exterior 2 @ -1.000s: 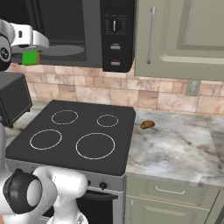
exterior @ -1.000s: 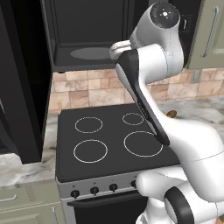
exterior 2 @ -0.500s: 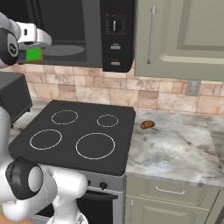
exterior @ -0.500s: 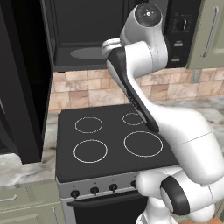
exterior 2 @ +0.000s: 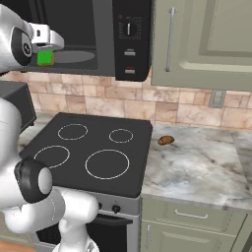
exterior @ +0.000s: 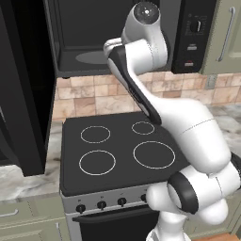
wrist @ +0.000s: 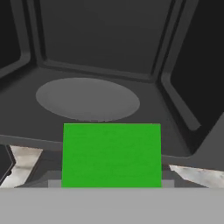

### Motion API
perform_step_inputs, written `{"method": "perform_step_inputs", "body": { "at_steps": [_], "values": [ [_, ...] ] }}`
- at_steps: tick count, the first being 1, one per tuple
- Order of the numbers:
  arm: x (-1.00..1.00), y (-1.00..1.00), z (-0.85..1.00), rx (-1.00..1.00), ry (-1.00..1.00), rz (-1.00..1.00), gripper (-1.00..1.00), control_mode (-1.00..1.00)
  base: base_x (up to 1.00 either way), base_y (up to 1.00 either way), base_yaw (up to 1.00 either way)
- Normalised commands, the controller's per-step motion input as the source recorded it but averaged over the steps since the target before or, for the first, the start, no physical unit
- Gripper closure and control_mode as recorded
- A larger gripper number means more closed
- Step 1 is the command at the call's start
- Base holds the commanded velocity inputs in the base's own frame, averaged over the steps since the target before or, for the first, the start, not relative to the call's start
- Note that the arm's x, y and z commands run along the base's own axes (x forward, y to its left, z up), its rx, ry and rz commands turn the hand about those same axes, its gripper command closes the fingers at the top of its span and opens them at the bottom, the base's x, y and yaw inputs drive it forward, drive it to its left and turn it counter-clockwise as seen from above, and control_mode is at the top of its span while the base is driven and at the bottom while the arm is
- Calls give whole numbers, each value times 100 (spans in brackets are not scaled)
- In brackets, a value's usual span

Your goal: Place the sponge inside the microwave to prepare for sanitizing.

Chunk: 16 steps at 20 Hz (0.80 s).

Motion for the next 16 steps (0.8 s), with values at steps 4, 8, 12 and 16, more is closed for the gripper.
{"method": "perform_step_inputs", "body": {
  "at_steps": [4, 8, 12, 16],
  "values": [
    [54, 8, 0, 0, 4, 0, 100, -100, 0, 0, 0],
    [61, 9, 0, 0, 3, 0, 100, -100, 0, 0, 0],
    [66, 10, 0, 0, 3, 0, 100, -100, 0, 0, 0],
    [63, 14, 0, 0, 0, 0, 100, -100, 0, 0, 0]
  ]
}}
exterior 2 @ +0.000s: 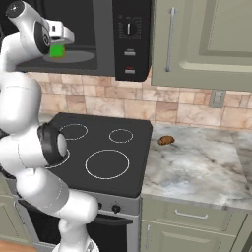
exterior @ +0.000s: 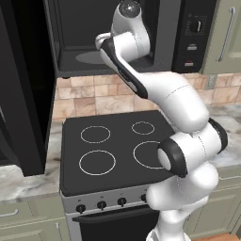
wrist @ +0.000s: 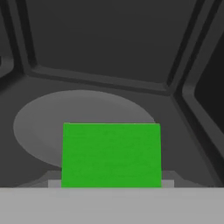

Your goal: Place the sponge inside the microwave to prepare for sanitizing.

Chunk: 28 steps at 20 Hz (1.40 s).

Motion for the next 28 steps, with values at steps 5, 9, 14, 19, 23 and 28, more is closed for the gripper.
{"method": "perform_step_inputs", "body": {
  "at_steps": [5, 9, 14, 19, 23, 28],
  "values": [
    [57, 15, -1, 0, 0, 0, 100, -100, 0, 0, 0],
    [38, 10, -4, 0, 1, 0, 100, -100, 0, 0, 0],
    [17, 0, -24, 0, 3, 0, 100, -100, 0, 0, 0],
    [5, 0, -27, 0, 4, 0, 100, -100, 0, 0, 0],
    [21, 0, -17, 0, 0, 0, 100, -100, 0, 0, 0],
    [36, 0, -10, 0, 1, 0, 100, -100, 0, 0, 0]
  ]
}}
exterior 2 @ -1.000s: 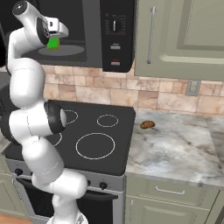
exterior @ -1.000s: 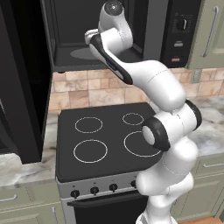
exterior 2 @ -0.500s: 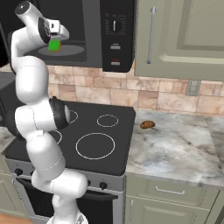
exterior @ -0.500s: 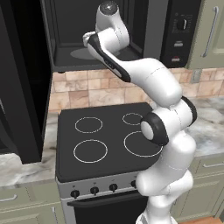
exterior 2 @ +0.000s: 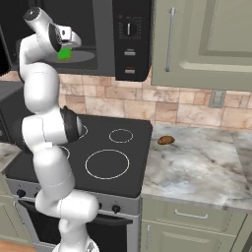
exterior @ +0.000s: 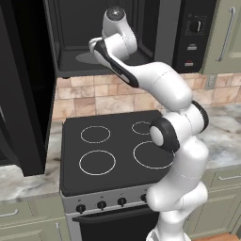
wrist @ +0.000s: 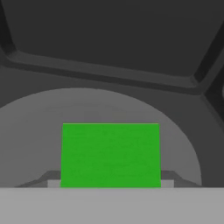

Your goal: Place the sponge inside the microwave to prepare for sanitizing.

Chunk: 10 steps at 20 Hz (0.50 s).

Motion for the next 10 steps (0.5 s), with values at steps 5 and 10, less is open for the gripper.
{"method": "perform_step_inputs", "body": {
  "at_steps": [5, 10],
  "values": [
    [38, 1, -9, 0, 0, 0, 100, -100, 0, 0, 0],
    [30, 3, -13, 0, 0, 0, 100, -100, 0, 0, 0]
  ]
}}
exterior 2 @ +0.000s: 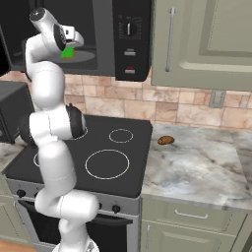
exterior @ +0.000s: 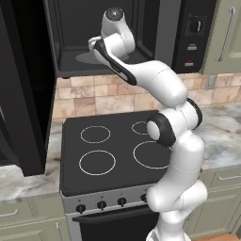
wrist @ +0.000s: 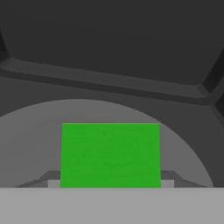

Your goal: Place the sponge inside the microwave to prepare for sanitizing.

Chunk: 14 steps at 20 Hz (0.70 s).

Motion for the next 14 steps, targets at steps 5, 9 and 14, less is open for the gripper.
{"method": "perform_step_inputs", "body": {
  "at_steps": [5, 9, 14],
  "values": [
    [20, 3, -18, 0, 0, 0, 100, -100, 0, 0, 0],
    [29, 0, -20, 0, 0, 0, 100, -100, 0, 0, 0],
    [17, 0, -19, 0, 0, 0, 100, -100, 0, 0, 0]
  ]
}}
